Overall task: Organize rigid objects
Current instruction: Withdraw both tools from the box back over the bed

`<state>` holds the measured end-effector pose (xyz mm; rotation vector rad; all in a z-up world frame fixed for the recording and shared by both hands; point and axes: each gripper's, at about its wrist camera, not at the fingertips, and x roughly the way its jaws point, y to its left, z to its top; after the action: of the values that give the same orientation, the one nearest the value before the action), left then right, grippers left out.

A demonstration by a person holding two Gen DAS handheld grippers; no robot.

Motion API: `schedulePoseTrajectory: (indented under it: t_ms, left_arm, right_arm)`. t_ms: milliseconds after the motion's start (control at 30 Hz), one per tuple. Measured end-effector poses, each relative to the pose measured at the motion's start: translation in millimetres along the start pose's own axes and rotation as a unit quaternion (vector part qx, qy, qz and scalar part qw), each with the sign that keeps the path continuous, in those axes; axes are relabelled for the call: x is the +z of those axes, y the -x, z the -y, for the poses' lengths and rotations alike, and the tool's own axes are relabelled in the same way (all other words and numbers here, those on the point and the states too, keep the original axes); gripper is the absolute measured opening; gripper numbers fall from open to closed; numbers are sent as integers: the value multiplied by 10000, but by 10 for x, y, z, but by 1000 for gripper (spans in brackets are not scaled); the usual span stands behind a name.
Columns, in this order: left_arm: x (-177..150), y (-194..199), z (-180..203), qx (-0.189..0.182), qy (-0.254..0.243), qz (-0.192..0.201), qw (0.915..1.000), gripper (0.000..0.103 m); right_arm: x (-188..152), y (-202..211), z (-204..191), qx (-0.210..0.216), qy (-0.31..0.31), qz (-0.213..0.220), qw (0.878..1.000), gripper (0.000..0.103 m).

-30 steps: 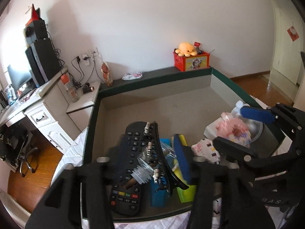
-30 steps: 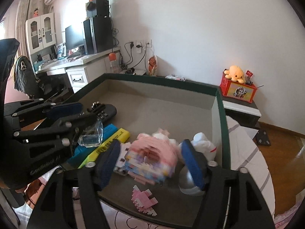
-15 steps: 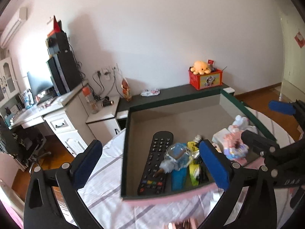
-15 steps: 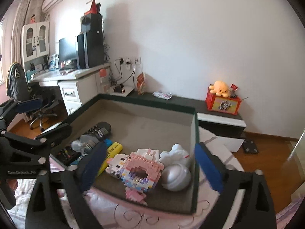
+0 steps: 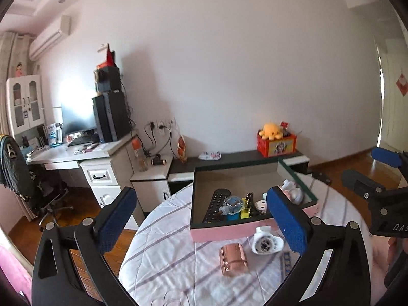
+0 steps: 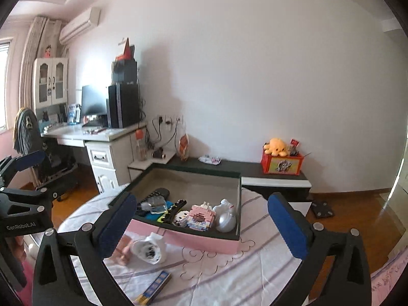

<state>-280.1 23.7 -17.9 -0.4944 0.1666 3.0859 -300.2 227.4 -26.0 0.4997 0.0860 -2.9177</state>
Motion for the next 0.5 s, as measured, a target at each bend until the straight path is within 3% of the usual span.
schedulePoseTrajectory:
  t_ms: [200, 500]
  left_arm:
    - [-45, 665, -64, 180, -5, 336, 9993, 103]
    - [-73, 1295, -145, 163, 64, 666, 9976, 103]
  right_arm:
    - [-1, 625, -179, -133, 75, 312, 9994, 103]
    - [-61, 1321, -386, -150, 104, 588, 9981, 103]
